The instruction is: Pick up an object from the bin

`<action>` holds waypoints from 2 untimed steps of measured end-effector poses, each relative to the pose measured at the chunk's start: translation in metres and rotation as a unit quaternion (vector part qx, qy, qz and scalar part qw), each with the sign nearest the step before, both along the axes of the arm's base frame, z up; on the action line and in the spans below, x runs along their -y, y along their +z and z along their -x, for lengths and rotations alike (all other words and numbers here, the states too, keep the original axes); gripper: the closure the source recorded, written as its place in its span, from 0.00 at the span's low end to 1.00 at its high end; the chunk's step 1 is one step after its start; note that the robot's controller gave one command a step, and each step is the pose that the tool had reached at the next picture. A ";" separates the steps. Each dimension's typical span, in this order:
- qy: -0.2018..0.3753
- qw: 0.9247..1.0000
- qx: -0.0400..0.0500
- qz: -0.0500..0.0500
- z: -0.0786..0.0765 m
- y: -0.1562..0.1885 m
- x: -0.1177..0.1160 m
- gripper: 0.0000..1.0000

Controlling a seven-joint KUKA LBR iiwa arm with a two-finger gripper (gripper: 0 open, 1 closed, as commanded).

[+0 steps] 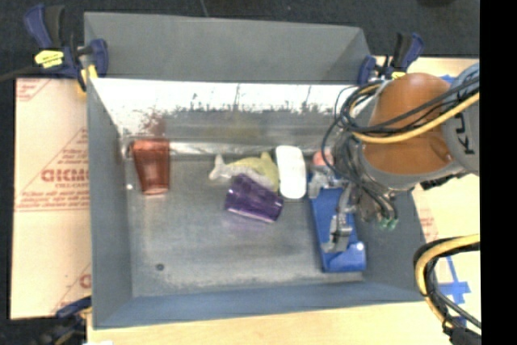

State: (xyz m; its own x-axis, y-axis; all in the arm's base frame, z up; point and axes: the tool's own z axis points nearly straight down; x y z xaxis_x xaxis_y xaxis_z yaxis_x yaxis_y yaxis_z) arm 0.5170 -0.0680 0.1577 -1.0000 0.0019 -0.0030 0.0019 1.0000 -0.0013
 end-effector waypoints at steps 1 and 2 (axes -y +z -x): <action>0.010 1.000 0.004 0.000 -0.063 -0.058 -0.053 0.00; -0.067 0.998 0.004 -0.001 -0.087 -0.078 -0.063 0.00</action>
Offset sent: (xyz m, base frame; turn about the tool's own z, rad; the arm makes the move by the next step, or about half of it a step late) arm 0.0999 0.0612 -0.0859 0.2329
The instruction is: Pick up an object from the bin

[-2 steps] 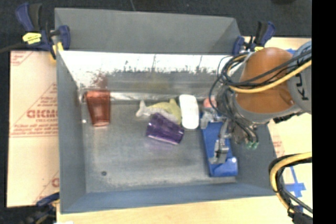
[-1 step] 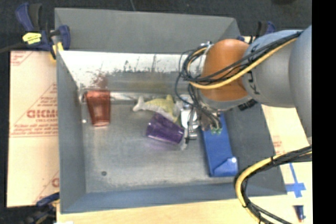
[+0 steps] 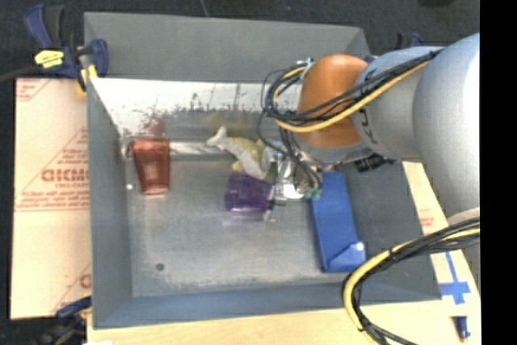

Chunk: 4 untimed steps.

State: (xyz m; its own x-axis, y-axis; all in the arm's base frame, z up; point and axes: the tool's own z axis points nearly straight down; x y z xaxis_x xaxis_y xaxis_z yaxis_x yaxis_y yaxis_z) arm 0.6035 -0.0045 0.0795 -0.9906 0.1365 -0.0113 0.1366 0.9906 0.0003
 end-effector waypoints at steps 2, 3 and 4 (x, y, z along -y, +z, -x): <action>0.192 0.981 0.005 0.005 -0.011 -0.006 -0.024 1.00; 0.192 0.981 0.005 0.005 -0.011 -0.006 -0.024 1.00; 0.198 0.980 0.001 0.004 -0.009 0.047 -0.017 1.00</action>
Offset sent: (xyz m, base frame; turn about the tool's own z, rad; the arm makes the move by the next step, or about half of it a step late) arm 0.0083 0.0256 -0.0095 -0.3881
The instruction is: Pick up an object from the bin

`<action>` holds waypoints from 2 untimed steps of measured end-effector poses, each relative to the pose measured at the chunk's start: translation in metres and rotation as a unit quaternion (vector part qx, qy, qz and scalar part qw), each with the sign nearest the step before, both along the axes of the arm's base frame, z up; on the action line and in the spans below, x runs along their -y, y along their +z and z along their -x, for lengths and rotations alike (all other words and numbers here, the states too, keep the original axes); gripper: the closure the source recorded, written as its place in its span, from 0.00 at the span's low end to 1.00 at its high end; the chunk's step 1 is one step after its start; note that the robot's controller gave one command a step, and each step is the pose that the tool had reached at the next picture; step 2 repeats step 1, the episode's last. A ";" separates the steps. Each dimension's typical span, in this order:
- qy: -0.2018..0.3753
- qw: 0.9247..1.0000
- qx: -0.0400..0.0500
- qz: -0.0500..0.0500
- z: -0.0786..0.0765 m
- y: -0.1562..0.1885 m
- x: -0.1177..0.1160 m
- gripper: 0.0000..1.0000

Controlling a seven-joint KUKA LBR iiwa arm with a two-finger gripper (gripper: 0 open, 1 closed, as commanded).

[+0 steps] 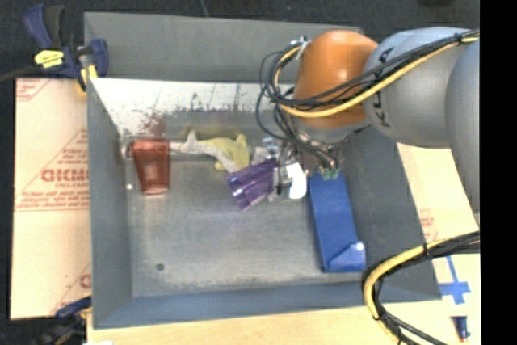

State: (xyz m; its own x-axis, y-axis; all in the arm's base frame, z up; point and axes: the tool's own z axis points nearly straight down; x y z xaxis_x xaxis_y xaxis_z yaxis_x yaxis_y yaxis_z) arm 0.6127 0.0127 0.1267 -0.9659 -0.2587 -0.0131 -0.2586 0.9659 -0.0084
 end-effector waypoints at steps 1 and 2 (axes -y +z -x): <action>0.027 1.000 0.001 0.001 -0.008 0.083 0.006 1.00; 0.027 1.000 0.001 0.001 -0.008 0.083 0.006 1.00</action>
Offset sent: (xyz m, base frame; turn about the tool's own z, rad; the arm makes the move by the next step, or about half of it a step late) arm 0.0137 0.0016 0.1928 -0.0520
